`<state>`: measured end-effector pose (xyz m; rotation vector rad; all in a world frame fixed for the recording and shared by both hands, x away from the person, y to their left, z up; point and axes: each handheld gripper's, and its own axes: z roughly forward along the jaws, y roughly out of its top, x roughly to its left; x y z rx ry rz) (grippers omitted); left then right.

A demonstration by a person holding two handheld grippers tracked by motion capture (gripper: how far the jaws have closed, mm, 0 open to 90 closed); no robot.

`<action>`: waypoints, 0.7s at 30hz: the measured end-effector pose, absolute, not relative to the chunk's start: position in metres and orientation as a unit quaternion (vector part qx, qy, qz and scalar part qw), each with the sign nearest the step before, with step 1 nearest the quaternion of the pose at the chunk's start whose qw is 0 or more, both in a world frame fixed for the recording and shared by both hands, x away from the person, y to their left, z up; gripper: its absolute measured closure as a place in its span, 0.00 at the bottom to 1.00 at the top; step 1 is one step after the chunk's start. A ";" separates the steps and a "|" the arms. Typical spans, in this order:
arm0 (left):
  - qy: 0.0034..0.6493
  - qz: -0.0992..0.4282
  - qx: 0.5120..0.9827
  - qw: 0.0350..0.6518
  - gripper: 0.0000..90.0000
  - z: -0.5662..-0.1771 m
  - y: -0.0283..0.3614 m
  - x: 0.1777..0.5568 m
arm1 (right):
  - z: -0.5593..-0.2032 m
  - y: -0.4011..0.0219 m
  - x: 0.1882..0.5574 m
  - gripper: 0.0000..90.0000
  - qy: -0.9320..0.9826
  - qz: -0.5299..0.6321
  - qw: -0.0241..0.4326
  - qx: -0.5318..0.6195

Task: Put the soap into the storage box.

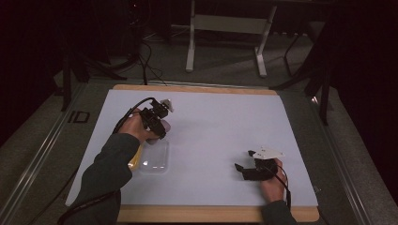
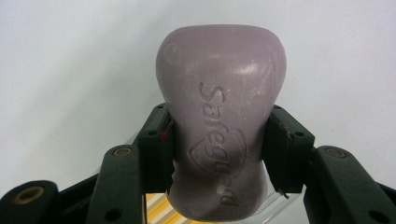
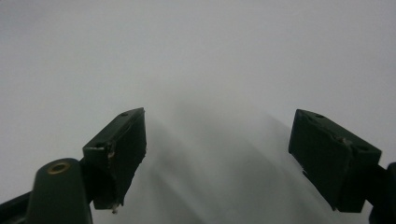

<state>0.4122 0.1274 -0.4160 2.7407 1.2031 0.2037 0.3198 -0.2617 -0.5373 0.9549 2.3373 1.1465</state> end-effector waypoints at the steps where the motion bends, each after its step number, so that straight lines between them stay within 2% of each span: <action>1: 0.400 0.068 0.911 0.071 0.56 -0.416 0.127 0.412 | -0.537 -0.262 0.320 0.21 0.829 0.406 0.183 0.339; 21: 0.437 0.061 0.894 0.075 0.56 -0.421 0.163 0.410 | -0.537 -0.261 0.320 0.21 0.830 0.404 0.183 0.338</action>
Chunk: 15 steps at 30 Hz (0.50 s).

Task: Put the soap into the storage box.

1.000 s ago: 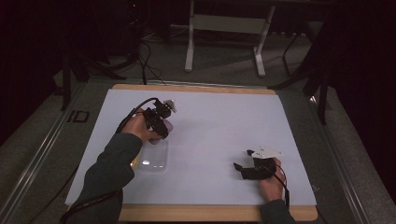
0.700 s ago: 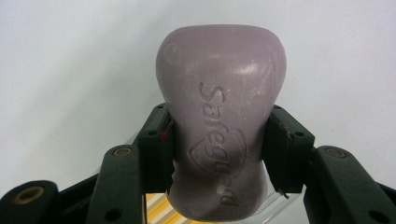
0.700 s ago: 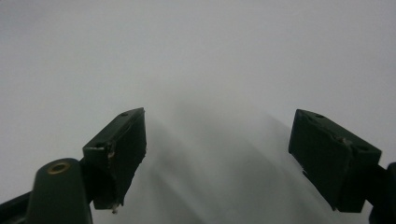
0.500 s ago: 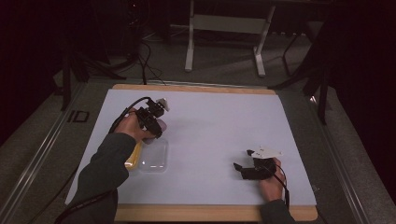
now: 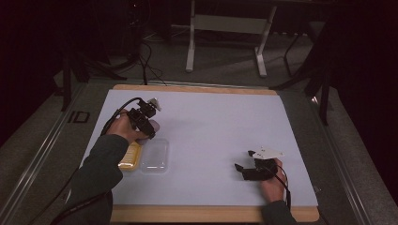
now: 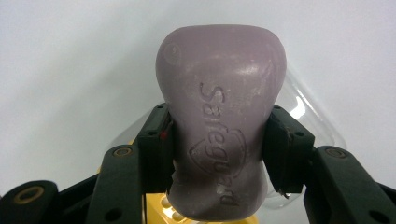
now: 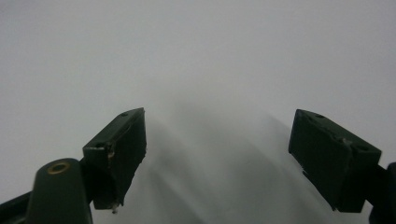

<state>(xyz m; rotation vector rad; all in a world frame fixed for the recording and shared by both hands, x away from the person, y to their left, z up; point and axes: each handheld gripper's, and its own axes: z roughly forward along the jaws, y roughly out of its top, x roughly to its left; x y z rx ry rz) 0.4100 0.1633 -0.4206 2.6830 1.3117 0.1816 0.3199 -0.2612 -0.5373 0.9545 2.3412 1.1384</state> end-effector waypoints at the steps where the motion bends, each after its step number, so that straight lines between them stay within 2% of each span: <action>1: 0.438 0.060 0.894 0.074 0.56 -0.422 0.165 0.410 | -0.537 -0.261 0.320 0.21 0.830 0.404 0.183 0.339; 15: 0.465 0.043 0.882 0.061 0.56 -0.437 0.188 0.407 | -0.537 -0.261 0.320 0.21 0.830 0.403 0.184 0.339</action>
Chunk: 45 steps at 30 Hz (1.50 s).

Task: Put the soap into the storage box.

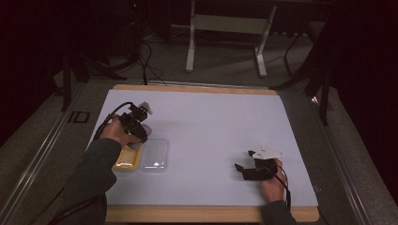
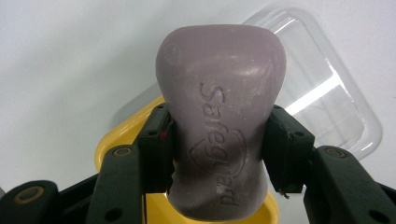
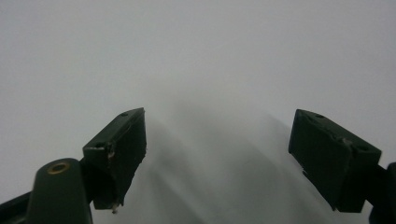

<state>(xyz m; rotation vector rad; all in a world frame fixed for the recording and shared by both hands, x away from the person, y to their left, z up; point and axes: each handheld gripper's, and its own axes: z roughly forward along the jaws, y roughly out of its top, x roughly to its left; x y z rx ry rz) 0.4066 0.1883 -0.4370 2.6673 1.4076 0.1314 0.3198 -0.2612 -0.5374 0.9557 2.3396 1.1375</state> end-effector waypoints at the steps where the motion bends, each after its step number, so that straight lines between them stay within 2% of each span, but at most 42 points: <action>1: 0.468 0.043 0.881 0.062 0.55 -0.437 0.190 0.406 | -0.537 -0.261 0.320 0.21 0.830 0.403 0.184 0.339; 24: 0.512 0.022 0.856 0.071 0.55 -0.454 0.211 0.399 | -0.537 -0.261 0.320 0.21 0.830 0.403 0.185 0.339; 45: 0.541 0.007 0.839 0.054 0.55 -0.467 0.224 0.392 | -0.537 -0.261 0.319 0.21 0.830 0.402 0.186 0.338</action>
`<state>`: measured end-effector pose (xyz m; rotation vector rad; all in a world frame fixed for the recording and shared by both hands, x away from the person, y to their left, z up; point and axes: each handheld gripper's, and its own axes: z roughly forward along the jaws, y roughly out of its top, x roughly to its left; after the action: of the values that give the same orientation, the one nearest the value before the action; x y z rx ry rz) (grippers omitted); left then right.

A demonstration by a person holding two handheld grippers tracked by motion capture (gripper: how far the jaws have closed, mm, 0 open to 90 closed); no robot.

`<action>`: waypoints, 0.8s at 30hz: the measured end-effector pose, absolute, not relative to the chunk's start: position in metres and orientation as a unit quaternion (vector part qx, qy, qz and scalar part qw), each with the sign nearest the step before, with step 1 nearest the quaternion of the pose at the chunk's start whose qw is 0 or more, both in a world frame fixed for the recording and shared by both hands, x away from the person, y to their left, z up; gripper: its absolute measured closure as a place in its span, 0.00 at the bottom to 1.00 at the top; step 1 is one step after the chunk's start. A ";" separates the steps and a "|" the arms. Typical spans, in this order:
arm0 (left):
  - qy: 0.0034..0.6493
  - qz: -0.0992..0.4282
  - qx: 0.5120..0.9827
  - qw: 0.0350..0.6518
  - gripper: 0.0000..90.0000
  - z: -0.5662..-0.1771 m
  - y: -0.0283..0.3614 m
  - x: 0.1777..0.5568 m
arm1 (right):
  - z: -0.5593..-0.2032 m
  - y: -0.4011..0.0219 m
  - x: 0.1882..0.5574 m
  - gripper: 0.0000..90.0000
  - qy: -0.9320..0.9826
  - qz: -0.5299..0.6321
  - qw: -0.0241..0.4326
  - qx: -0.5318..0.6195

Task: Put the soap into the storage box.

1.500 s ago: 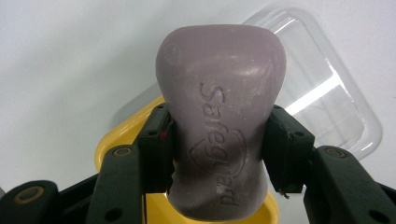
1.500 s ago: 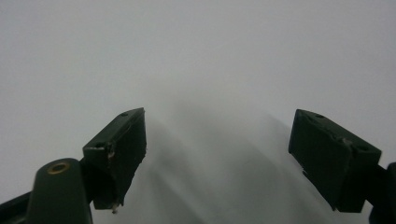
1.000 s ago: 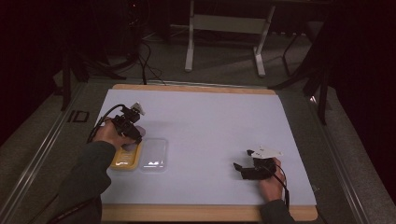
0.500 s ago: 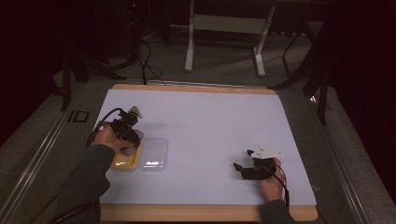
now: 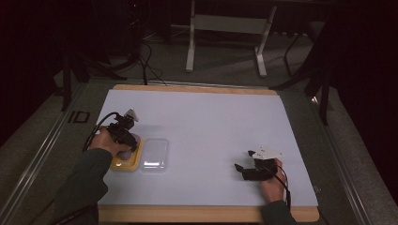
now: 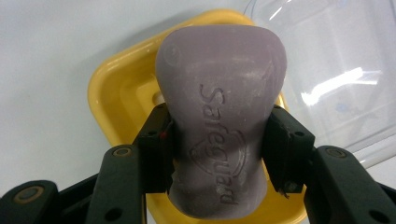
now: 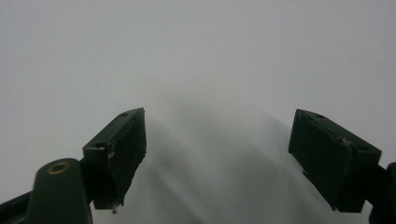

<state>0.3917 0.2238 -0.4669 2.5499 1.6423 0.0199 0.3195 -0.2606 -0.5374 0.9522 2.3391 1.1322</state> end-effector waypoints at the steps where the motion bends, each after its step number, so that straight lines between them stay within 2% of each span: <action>1: 0.541 0.006 0.839 0.054 0.55 -0.467 0.225 0.391 | -0.537 -0.261 0.320 0.21 0.831 0.402 0.186 0.338; 24: 0.554 -0.005 0.832 0.035 0.55 -0.485 0.228 0.391 | -0.538 -0.260 0.320 0.21 0.831 0.402 0.186 0.337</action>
<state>0.3913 0.2281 -0.4855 2.5549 1.7034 -0.0140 0.3195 -0.2605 -0.5375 0.9503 2.3394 1.1310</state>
